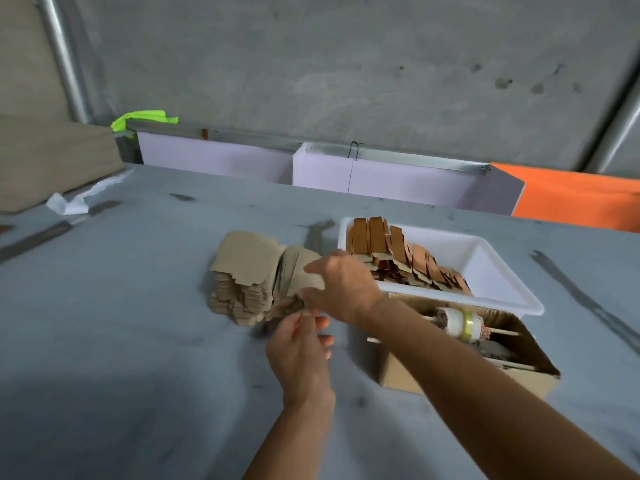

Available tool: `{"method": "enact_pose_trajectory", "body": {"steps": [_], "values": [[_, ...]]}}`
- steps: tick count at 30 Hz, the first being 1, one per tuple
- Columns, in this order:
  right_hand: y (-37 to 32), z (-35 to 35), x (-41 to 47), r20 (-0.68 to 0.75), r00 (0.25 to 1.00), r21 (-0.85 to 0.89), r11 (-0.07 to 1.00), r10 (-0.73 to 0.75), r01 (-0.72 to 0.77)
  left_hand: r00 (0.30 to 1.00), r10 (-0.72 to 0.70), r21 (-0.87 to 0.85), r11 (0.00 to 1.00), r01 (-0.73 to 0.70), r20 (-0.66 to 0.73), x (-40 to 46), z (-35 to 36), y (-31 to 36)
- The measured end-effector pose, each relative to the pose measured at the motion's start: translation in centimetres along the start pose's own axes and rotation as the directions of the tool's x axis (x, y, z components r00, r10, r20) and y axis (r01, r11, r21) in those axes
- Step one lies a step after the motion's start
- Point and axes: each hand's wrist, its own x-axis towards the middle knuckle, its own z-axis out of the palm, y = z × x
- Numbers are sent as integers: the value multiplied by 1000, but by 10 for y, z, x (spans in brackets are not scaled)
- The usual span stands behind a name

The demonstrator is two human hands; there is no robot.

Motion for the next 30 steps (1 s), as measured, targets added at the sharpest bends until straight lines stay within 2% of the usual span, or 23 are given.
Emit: {"method": "enact_pose_trajectory", "body": {"steps": [4, 11, 18, 26, 28, 30], "values": [[-22, 27, 10, 83, 996, -206, 978, -20, 37, 996, 3, -25, 1000, -5, -85, 7, -16, 1], [-27, 45, 4, 53, 987, -437, 885, -151, 159, 989, -7, -44, 999, 1, -147, 10, -25, -2], [-25, 46, 0, -50, 981, -392, 907, -188, 154, 989, -11, -27, 1000, 7, -149, 11, -23, -8], [-25, 34, -13, -55, 996, -262, 964, -65, 48, 991, -7, -21, 1000, 4, -135, 11, -22, -10], [-29, 31, -19, -133, 989, -238, 971, -67, 34, 991, -11, -25, 1000, 7, -132, 11, -22, -10], [-32, 23, -27, -286, 956, -238, 971, -63, -7, 991, -4, -22, 1000, 2, -131, 10, -23, -10]]}}
